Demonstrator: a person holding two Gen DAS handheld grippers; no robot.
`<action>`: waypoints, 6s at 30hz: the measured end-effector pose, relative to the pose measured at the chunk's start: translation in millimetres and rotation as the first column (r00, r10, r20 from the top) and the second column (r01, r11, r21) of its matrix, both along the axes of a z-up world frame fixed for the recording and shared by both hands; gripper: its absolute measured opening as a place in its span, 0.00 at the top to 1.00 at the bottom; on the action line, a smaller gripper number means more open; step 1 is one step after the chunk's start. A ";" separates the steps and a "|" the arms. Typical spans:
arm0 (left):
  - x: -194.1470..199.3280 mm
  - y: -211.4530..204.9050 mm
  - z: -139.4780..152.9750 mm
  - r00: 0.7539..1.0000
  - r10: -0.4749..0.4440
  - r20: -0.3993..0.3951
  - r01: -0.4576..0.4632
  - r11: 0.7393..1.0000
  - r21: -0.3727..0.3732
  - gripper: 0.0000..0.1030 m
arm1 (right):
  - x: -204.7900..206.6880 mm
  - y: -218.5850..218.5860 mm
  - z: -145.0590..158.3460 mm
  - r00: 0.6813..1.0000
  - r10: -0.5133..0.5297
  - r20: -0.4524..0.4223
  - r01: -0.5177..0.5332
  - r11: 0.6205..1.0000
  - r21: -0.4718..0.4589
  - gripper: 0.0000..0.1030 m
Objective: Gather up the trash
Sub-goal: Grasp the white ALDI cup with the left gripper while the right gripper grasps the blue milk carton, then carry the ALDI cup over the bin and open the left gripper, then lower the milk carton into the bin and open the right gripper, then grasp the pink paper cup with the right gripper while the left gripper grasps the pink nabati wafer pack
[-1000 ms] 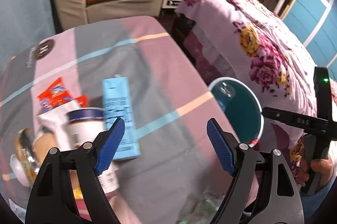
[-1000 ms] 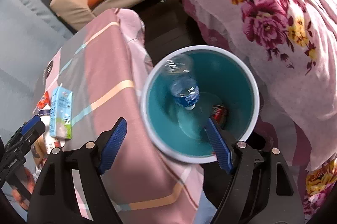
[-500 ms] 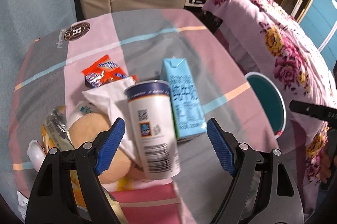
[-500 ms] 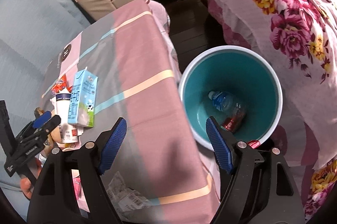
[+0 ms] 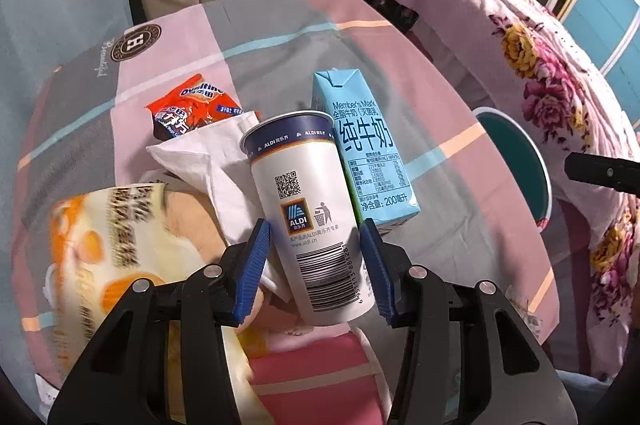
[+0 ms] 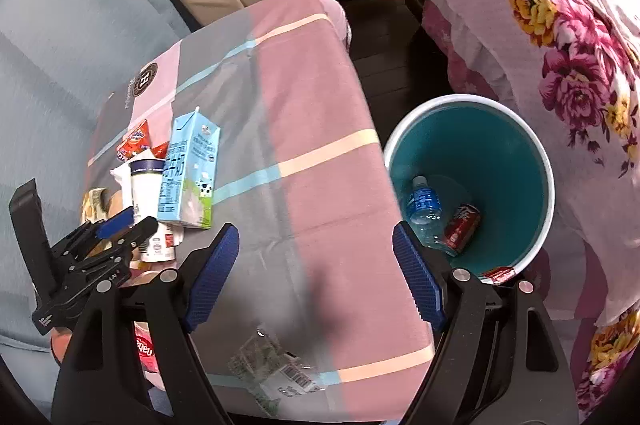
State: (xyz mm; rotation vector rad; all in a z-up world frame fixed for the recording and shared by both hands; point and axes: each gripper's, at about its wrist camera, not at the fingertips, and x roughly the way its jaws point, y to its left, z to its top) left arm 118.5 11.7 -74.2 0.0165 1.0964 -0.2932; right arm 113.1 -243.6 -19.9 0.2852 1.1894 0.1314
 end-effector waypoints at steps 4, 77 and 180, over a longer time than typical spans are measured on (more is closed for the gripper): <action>2.8 1.9 -3.1 1.000 -0.002 -0.011 0.002 1.000 -0.026 0.50 | 3.4 15.6 1.5 1.000 0.024 -0.003 -0.024 1.000 -0.010 0.27; 9.2 -86.5 52.6 0.992 -0.064 0.109 0.066 0.998 -0.017 0.49 | 17.1 -45.2 10.2 0.988 0.012 0.153 -0.032 0.991 0.131 0.66; -88.3 -26.1 51.0 0.989 -0.093 0.111 0.096 0.995 -0.016 0.10 | -56.9 0.3 -5.5 0.998 0.070 0.003 -0.070 0.998 0.001 0.24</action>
